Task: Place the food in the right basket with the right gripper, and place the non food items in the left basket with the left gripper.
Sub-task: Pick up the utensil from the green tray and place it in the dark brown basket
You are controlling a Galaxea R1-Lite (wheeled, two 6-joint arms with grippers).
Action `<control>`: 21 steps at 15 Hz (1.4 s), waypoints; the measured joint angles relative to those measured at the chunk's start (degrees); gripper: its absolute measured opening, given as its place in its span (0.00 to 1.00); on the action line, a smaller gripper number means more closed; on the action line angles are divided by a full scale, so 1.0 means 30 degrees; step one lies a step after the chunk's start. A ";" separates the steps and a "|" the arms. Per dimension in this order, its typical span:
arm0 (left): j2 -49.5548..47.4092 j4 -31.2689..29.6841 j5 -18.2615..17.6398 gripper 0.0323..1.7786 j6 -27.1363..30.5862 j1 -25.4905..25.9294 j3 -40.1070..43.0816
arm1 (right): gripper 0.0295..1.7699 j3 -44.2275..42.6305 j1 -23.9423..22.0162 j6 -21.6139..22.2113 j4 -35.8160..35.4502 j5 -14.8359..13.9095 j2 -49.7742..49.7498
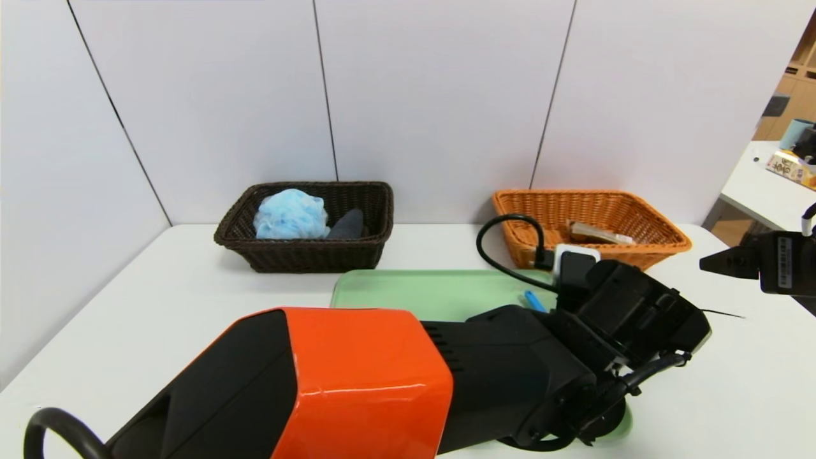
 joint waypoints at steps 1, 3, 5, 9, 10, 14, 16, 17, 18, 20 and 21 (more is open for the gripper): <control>0.0114 -0.0183 0.0037 0.95 0.0146 0.0000 0.0000 | 0.96 0.0110 0.0008 -0.0008 -0.0028 -0.0008 -0.0053; 0.0406 -0.0447 0.0049 0.95 0.0378 0.0065 0.0000 | 0.96 0.0358 0.0008 0.0012 -0.0053 0.0008 -0.0175; 0.0764 -0.0987 0.0073 0.95 0.0760 0.0203 -0.0012 | 0.96 0.0626 -0.0012 0.0020 -0.0085 0.0037 -0.0358; 0.1134 -0.1394 0.0057 0.95 0.1313 0.0463 -0.0028 | 0.96 0.1048 -0.0012 0.0020 -0.0130 0.0073 -0.0650; 0.1178 -0.1414 0.0065 0.95 0.1398 0.0569 -0.0028 | 0.96 0.1130 -0.0012 0.0041 -0.0130 0.0081 -0.0695; 0.1471 -0.1686 0.0065 0.95 0.1727 0.0902 -0.0037 | 0.96 0.1219 -0.0012 0.0049 -0.0146 0.0102 -0.0735; 0.1694 -0.1735 0.0057 0.95 0.1780 0.0996 -0.0028 | 0.96 0.1219 -0.0012 0.0049 -0.0138 0.0110 -0.0735; 0.1776 -0.1788 0.0057 0.95 0.1792 0.1012 -0.0028 | 0.96 0.1219 -0.0012 0.0037 -0.0154 0.0110 -0.0735; 0.1829 -0.1800 0.0057 0.95 0.1784 0.1012 -0.0028 | 0.96 0.1219 -0.0012 0.0028 -0.0167 0.0110 -0.0731; 0.1885 -0.1808 0.0065 0.95 0.1800 0.1020 -0.0028 | 0.96 0.1219 -0.0012 0.0028 -0.0175 0.0110 -0.0723; 0.1898 -0.1816 0.0057 0.95 0.1816 0.1032 -0.0028 | 0.96 0.1219 -0.0012 0.0028 -0.0175 0.0102 -0.0723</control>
